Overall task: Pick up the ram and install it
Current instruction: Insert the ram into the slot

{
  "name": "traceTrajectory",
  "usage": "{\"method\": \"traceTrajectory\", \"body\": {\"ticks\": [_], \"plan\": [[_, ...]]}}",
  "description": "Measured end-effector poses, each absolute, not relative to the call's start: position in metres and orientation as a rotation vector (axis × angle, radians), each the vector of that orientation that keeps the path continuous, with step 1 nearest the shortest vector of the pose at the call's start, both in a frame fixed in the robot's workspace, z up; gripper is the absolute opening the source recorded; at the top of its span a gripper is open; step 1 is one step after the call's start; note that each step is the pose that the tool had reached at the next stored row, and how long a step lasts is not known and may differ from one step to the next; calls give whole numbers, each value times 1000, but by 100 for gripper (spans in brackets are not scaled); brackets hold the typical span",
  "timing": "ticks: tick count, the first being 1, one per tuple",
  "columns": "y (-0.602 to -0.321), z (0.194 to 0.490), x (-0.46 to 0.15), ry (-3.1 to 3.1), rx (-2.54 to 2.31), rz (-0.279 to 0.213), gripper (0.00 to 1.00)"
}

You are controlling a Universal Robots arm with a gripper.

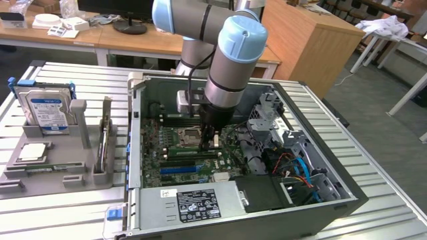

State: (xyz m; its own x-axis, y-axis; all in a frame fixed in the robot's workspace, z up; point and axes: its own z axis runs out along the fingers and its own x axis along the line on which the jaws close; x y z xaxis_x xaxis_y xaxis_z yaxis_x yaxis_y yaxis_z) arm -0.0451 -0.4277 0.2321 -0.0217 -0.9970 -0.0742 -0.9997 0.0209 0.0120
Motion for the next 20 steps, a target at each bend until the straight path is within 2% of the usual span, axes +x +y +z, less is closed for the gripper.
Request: {"method": "traceTrajectory", "body": {"ticks": [20], "plan": [[-427,231,-45,2212,-2165,94,12]]}}
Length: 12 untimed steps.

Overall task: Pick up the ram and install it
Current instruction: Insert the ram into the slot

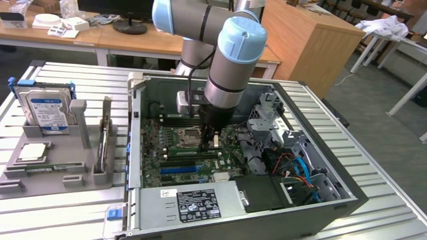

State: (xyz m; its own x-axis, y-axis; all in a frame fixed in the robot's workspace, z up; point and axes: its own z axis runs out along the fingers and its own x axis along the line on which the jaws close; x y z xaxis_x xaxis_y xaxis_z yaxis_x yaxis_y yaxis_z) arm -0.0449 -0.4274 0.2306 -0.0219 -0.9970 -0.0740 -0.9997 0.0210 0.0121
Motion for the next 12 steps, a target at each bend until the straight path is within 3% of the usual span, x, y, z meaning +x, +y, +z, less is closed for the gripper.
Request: {"method": "traceTrajectory", "body": {"ticks": [12], "plan": [[-426,231,-45,2212,-2166,94,12]]}}
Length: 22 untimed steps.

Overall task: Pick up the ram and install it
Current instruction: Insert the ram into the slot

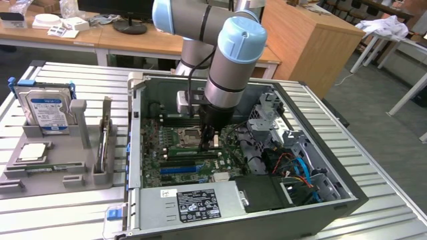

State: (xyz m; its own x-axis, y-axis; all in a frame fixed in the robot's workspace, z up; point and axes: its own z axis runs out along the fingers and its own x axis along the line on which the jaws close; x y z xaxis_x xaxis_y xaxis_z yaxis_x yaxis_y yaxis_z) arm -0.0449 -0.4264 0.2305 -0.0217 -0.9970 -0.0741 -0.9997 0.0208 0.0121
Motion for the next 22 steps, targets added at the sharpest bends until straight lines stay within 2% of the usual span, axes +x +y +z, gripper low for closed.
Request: {"method": "traceTrajectory", "body": {"ticks": [22], "plan": [[-426,231,-44,2203,-2176,94,12]]}}
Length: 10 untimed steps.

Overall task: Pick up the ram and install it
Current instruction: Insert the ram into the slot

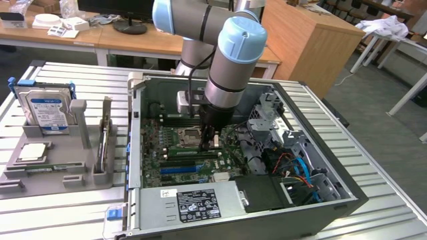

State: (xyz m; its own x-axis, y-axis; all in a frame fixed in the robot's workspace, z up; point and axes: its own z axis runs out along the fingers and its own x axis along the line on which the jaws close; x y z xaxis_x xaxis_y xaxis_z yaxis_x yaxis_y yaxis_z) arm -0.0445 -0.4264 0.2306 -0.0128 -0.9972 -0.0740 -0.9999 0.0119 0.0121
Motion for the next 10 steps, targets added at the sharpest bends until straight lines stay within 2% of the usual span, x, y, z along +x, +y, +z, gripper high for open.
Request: {"method": "traceTrajectory", "body": {"ticks": [10], "plan": [[-426,231,-44,2201,-2178,94,12]]}}
